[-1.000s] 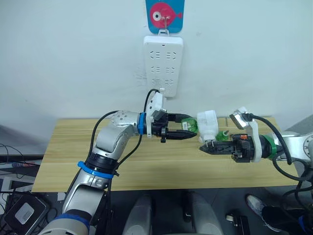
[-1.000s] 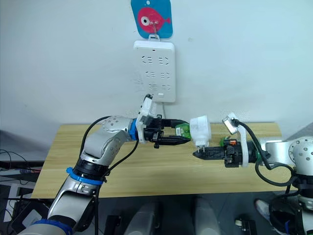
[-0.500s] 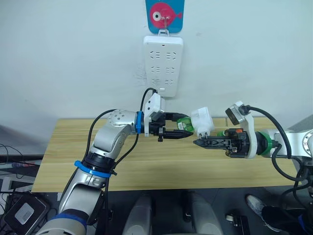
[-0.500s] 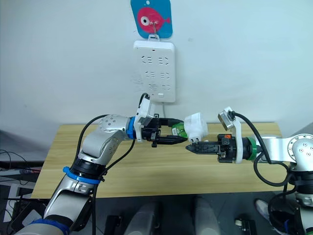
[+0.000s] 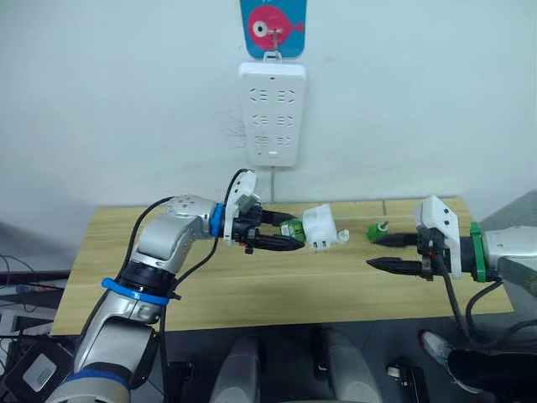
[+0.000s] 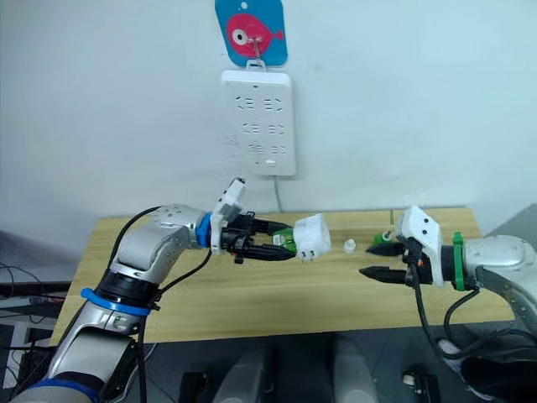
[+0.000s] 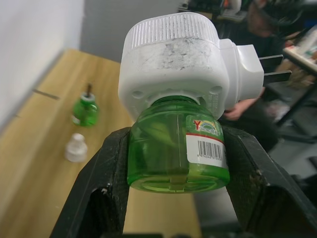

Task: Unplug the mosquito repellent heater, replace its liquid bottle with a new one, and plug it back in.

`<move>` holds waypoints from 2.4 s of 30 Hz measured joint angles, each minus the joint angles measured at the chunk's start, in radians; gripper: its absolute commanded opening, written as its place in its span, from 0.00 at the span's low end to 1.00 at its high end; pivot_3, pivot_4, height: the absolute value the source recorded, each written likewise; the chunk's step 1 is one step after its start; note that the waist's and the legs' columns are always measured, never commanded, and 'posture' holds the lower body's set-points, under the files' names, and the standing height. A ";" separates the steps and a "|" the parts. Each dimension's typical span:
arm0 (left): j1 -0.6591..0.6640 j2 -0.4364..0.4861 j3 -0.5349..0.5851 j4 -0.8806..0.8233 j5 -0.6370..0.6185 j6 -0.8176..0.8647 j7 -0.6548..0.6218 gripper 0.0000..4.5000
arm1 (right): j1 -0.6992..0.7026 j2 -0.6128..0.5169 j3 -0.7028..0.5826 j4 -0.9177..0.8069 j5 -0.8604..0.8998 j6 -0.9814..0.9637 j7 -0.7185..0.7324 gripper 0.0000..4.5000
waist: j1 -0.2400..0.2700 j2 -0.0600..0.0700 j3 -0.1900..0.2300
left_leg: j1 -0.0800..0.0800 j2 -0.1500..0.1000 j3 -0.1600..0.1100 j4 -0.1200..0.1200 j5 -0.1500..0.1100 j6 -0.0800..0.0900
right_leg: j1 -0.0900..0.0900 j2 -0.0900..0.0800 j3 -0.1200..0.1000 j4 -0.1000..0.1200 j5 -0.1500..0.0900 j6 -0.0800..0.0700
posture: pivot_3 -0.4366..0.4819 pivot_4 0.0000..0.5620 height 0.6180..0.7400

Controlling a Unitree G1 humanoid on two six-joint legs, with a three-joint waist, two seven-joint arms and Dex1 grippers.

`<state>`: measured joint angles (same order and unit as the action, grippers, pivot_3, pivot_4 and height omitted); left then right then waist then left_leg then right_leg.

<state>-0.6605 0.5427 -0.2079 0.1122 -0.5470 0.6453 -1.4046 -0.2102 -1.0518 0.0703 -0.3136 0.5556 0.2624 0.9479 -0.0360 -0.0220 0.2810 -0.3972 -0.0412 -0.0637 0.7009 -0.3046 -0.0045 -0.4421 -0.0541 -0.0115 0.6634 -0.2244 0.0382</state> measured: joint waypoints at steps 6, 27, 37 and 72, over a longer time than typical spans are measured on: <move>-0.037 0.059 -0.020 0.018 -0.028 0.135 -0.086 0.52 | -0.128 0.156 0.027 0.182 -0.247 -0.558 0.150 1.00 | -0.008 0.000 0.000 | 0.001 0.001 -0.001 0.000 0.000 -0.001 | 0.001 0.000 -0.001 0.001 0.000 0.000 | 0.41 0.41 1.00; -0.082 -0.011 -0.064 0.045 0.001 0.131 -0.113 0.52 | -0.274 0.328 0.174 0.233 -0.387 -0.822 0.252 1.00 | 0.002 0.000 0.000 | 0.001 0.000 -0.002 0.000 0.000 -0.001 | 0.000 -0.002 0.000 0.001 0.000 -0.001 | 0.40 0.41 1.00; -0.080 -0.007 -0.066 0.012 0.001 0.132 -0.118 0.52 | -0.284 0.329 0.188 0.243 -0.398 -0.825 0.251 0.81 | 0.003 0.000 0.000 | 0.001 0.000 -0.002 0.000 0.000 -0.001 | 0.000 -0.002 -0.001 0.001 0.000 -0.001 | 0.40 0.40 1.00; -0.043 0.029 -0.017 -0.010 0.169 -0.277 -0.016 1.00 | -0.097 0.221 0.044 -0.018 -0.048 0.156 0.118 0.66 | 0.007 0.000 0.000 | -0.001 -0.001 -0.005 0.001 0.000 -0.001 | 0.001 -0.005 0.000 0.000 0.001 -0.001 | 0.42 0.41 1.00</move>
<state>-0.7033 0.5722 -0.2251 0.1027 -0.3776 0.3681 -1.4209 -0.3071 -0.8306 0.1141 -0.3321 0.5077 0.4185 1.0655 -0.0289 -0.0215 0.2807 -0.3979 -0.0422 -0.0683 0.7023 -0.3042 -0.0054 -0.4415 -0.0591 -0.0111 0.6635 -0.2237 0.0371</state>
